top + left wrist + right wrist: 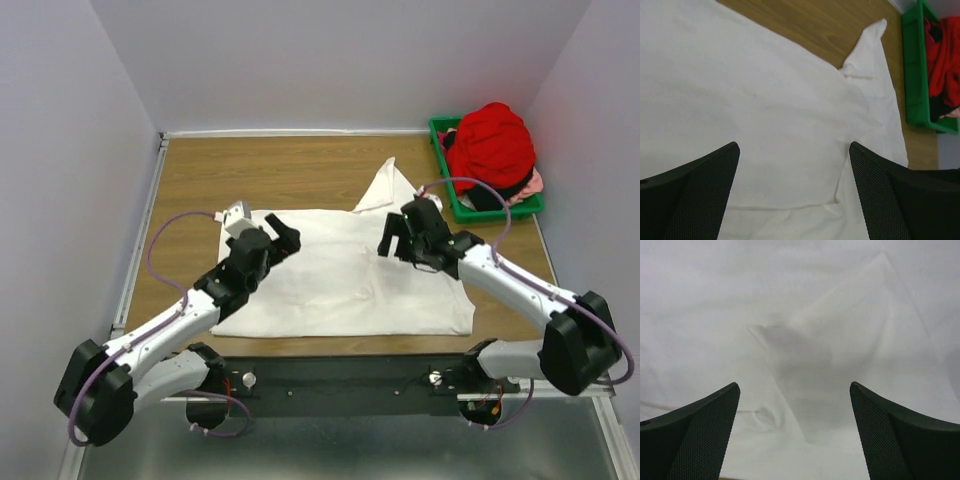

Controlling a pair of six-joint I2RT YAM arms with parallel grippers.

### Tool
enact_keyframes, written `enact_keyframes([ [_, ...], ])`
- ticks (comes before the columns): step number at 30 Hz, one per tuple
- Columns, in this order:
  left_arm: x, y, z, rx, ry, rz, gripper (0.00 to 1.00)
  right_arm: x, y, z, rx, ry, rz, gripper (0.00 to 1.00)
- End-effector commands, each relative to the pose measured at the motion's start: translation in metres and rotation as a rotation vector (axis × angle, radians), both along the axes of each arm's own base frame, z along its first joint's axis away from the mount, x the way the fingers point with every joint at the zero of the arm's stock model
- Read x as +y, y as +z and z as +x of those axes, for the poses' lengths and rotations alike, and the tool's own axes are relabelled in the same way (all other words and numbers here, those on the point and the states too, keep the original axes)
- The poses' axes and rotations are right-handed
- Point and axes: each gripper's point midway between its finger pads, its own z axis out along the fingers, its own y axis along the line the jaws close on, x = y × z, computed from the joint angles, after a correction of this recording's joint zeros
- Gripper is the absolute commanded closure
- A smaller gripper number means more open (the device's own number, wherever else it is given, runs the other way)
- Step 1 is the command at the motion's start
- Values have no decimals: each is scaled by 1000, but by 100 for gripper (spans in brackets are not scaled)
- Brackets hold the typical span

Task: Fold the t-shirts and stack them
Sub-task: Fold the tshirt

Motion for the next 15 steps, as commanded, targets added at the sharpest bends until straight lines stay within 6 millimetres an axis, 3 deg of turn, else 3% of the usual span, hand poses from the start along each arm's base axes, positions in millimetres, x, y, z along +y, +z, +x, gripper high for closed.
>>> enact_keyframes([
  [1,40,11,51,-86,15,240,2,-10,26,59,-116,-4,-175,6],
  [2,58,26,71,-103,67,258,2,-11,26,70,-121,18,-202,11],
  [5,78,31,105,-100,71,352,2,-3,31,118,-155,39,-188,19],
  [6,96,31,115,-88,106,365,3,2,40,136,-180,38,-168,20],
  [7,99,22,124,-64,85,387,6,0,29,150,-157,42,-154,23],
  [8,107,26,133,-67,98,389,6,0,25,159,-151,49,-153,24],
  [9,118,24,139,-55,109,386,7,-1,22,177,-148,45,-131,25],
  [15,147,3,158,-5,128,405,10,-11,-1,220,-121,57,-100,39],
])
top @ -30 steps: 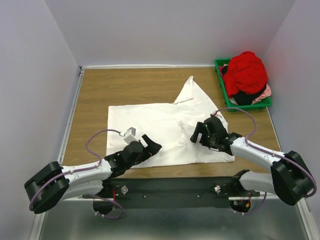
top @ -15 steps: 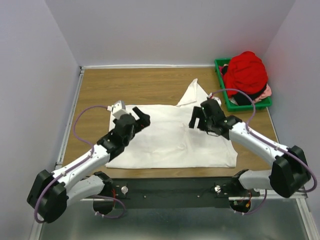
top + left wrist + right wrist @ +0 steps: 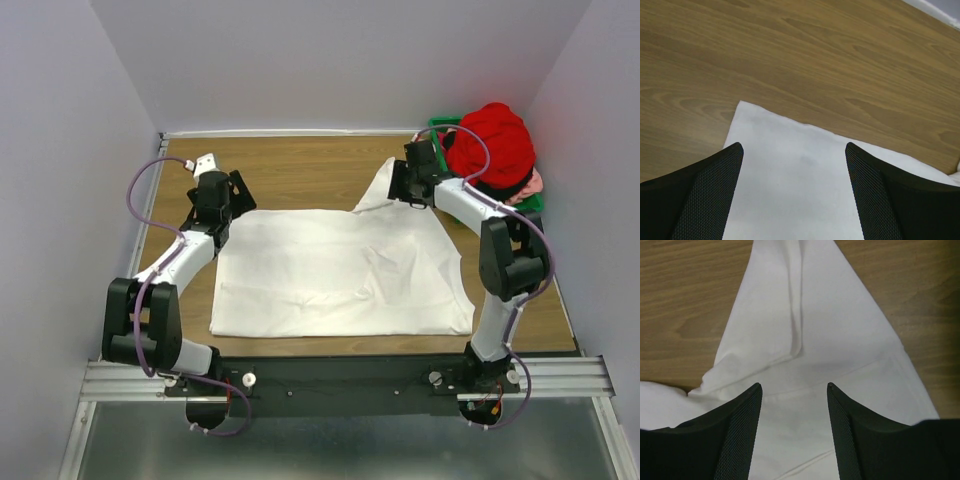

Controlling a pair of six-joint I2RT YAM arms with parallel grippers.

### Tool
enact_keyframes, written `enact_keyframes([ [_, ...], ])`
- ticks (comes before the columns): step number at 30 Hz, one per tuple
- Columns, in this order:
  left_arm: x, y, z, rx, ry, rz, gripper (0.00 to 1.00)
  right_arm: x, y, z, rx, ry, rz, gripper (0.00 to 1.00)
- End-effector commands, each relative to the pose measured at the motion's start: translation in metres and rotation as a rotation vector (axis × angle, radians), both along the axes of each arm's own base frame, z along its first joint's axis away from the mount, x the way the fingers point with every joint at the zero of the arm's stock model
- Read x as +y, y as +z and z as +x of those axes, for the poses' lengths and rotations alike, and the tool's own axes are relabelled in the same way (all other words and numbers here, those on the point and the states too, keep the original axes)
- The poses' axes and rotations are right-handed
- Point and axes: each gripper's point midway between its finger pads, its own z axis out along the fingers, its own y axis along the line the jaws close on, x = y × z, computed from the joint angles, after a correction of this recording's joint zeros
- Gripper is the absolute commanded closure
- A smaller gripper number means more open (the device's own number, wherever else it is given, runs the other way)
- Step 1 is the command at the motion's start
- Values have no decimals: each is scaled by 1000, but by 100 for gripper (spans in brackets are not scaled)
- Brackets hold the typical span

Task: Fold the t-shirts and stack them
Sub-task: Fold the tshirt

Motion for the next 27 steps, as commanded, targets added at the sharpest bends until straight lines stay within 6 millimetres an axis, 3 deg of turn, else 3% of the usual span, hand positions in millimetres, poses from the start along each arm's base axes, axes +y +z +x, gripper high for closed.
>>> enact_keyframes([
  [1,3,-7,8,16,-71,27,10,1,-7,28,-4,63,39,42],
  [4,7,-15,10,32,-69,30,10,-1,-13,36,3,68,62,46],
  [10,23,-30,18,72,-44,41,10,19,-24,38,31,140,129,52],
  [19,30,-34,26,83,-43,38,10,20,-50,36,82,154,124,56],
  [27,40,-43,27,115,-18,65,10,19,-59,38,93,148,113,58],
])
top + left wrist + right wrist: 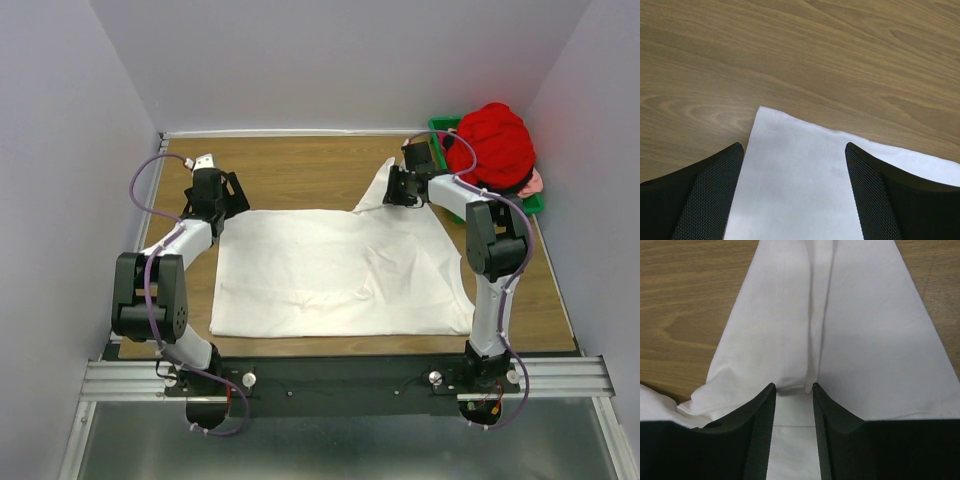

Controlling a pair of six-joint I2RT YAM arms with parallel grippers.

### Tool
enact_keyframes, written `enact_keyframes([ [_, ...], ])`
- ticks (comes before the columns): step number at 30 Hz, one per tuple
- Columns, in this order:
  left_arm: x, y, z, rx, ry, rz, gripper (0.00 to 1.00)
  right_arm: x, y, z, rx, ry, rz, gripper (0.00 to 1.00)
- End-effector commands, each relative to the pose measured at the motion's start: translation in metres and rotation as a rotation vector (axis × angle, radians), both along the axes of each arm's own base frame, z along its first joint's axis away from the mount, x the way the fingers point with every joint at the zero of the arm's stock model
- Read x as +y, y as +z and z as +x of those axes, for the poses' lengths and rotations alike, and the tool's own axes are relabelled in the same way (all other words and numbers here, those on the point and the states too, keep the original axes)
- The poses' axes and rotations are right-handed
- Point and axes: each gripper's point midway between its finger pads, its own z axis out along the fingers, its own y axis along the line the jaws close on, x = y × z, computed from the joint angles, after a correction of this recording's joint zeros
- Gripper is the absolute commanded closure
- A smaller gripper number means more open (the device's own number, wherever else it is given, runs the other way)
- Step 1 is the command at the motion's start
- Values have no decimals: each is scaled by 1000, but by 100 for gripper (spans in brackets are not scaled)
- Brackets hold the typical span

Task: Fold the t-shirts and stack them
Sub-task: Fold the tshirt

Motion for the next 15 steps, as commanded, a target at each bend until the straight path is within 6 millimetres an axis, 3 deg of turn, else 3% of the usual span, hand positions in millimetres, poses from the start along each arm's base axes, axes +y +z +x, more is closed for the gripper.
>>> enact_keyframes([
  [1,9,-1,6,9,4,30,10,6,-1,10,-14,28,9,59],
  [4,16,-5,8,29,16,43,10,10,-1,10,-13,39,18,71],
  [5,18,-9,8,43,19,47,11,10,-2,10,-12,39,18,81],
  [8,21,-16,10,68,24,60,12,9,0,10,-15,37,17,94],
  [15,25,-27,18,107,29,76,23,10,7,8,-25,43,23,98],
])
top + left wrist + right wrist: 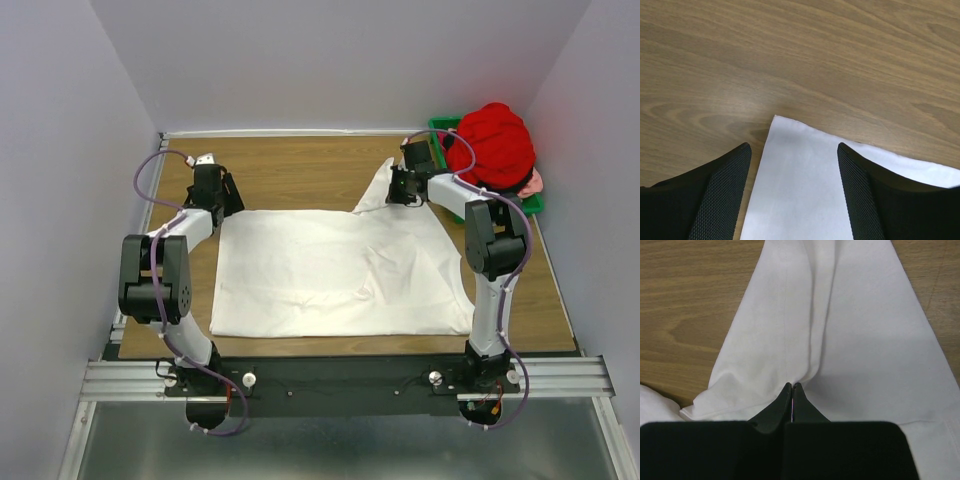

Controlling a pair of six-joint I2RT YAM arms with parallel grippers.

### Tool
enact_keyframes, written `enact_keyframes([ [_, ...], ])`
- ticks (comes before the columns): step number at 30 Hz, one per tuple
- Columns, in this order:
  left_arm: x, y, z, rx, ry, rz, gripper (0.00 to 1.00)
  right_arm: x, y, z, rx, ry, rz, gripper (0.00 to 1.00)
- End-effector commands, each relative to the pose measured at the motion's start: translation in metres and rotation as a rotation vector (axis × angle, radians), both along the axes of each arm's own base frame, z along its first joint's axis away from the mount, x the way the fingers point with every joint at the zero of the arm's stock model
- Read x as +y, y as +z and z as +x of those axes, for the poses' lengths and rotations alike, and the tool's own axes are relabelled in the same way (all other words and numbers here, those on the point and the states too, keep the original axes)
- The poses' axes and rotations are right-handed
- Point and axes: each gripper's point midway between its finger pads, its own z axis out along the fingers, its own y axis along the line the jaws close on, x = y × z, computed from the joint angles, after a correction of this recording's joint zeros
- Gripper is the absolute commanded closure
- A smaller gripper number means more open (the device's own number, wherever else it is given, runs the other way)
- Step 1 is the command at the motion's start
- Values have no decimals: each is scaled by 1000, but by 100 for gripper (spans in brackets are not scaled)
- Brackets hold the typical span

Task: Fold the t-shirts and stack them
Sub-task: Fold the tshirt

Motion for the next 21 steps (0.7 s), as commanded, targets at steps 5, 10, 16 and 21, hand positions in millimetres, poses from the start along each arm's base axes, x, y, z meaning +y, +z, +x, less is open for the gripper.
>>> enact_keyframes([
  [5,15,-18,1,86,28,62,35,5,9,3,-21,25,16,98],
  [10,16,-31,4,132,25,69,38,6,11,2,-23,28,20,98],
  [16,16,-43,9,172,14,75,41,7,13,0,-24,32,24,98],
  [21,18,-48,11,184,19,83,42,8,13,-1,-22,36,30,98],
])
